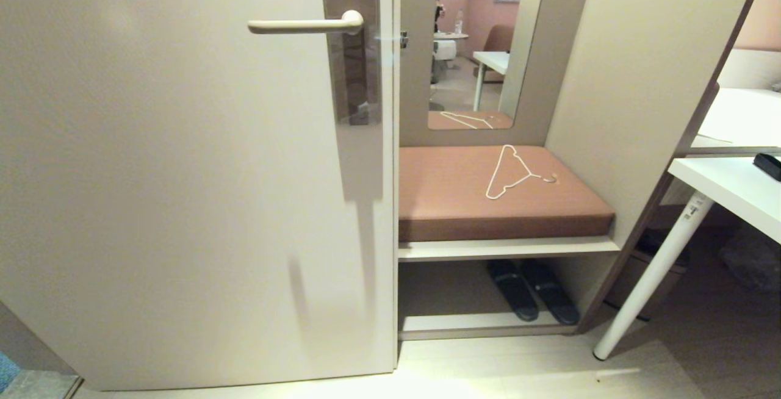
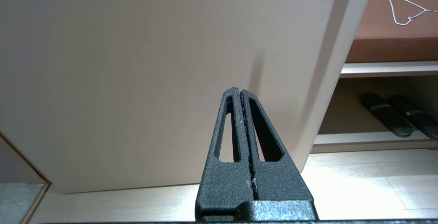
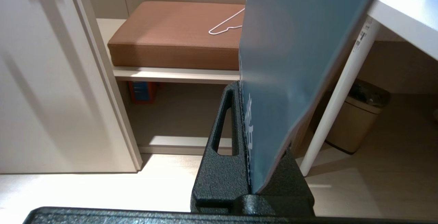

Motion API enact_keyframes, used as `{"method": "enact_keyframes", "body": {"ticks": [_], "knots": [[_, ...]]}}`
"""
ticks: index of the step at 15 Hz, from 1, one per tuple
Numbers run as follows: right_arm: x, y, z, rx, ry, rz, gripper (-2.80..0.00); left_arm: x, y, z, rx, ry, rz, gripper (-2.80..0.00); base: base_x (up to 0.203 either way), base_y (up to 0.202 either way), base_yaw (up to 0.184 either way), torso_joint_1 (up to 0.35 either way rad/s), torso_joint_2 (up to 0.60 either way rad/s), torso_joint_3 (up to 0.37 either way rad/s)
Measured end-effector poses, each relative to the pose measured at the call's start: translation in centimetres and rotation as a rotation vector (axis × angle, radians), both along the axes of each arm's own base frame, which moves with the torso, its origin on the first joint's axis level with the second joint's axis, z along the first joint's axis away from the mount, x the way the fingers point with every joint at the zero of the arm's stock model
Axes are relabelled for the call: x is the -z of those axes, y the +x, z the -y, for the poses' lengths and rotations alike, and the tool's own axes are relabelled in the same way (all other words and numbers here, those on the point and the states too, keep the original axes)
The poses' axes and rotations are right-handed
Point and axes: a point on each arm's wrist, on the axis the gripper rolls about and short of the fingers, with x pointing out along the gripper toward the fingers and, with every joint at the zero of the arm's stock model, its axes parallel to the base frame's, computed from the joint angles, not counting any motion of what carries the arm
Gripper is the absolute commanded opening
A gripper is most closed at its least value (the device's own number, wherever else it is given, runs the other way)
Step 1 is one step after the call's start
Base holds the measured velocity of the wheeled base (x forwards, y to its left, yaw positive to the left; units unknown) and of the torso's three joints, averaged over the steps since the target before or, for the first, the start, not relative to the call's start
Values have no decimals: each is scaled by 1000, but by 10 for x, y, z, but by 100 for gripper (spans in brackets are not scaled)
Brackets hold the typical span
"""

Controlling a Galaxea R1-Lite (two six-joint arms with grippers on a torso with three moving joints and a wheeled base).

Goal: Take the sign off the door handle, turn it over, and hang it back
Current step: Hand it to the other hand

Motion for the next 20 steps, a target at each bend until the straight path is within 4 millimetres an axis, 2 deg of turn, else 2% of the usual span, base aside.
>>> {"method": "enact_keyframes", "body": {"ticks": [5, 12, 16, 20], "knots": [[-32, 12, 0, -9, 3, -33, -280, 0, 0, 0, 0, 1, 0, -280, 0, 0, 0, 0, 0, 0], [-68, 57, 0, -10, 2, -109, -280, 0, 0, 0, 0, 0, 0, -280, 0, 0, 0, 0, 0, 0], [-94, 107, -1, -7, 10, -123, -280, 0, 0, 0, -1, 0, 0, -280, 0, 0, 0, 0, 0, 0], [-120, 174, -2, -67, 13, -96, -280, 0, 0, 0, 0, -1, 0, -280, 0, 0, 0, 0, 0, 0]]}}
